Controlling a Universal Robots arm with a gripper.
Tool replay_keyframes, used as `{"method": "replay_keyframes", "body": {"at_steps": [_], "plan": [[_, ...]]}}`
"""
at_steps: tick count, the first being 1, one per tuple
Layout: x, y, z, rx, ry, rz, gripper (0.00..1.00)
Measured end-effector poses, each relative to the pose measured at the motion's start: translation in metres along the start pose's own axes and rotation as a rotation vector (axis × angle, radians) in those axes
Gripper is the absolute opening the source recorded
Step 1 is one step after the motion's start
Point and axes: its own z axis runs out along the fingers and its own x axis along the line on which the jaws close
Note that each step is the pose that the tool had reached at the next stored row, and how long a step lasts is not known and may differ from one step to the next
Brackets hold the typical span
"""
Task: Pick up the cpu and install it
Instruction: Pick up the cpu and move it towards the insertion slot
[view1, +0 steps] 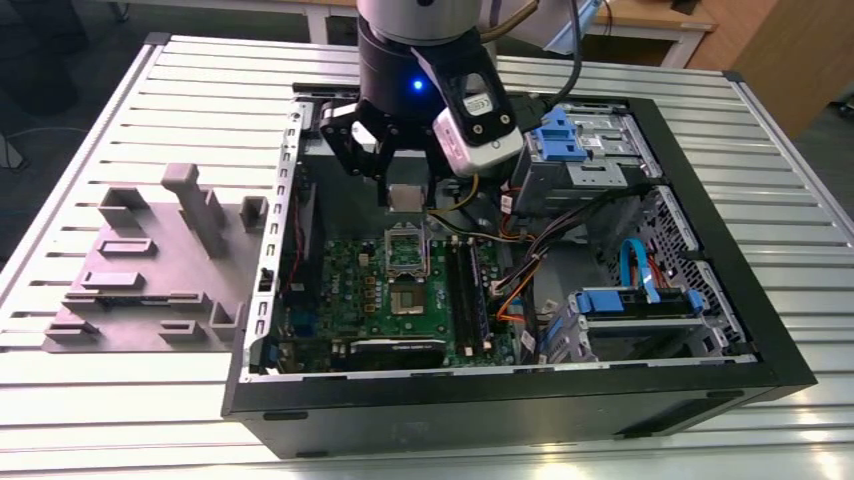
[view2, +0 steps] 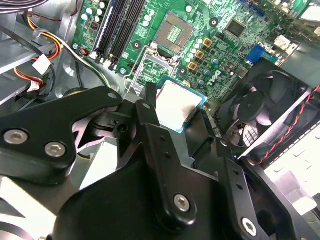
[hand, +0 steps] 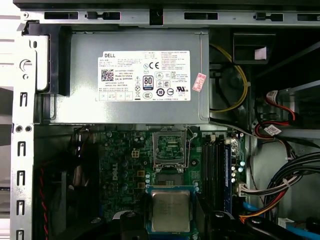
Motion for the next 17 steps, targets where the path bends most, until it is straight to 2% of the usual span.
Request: {"method": "replay_keyframes", "body": {"at_steps": [17], "plan": [[0.0000,-0.0002,0.0065,-0.0002,-0.0001,0.000,0.47]]}}
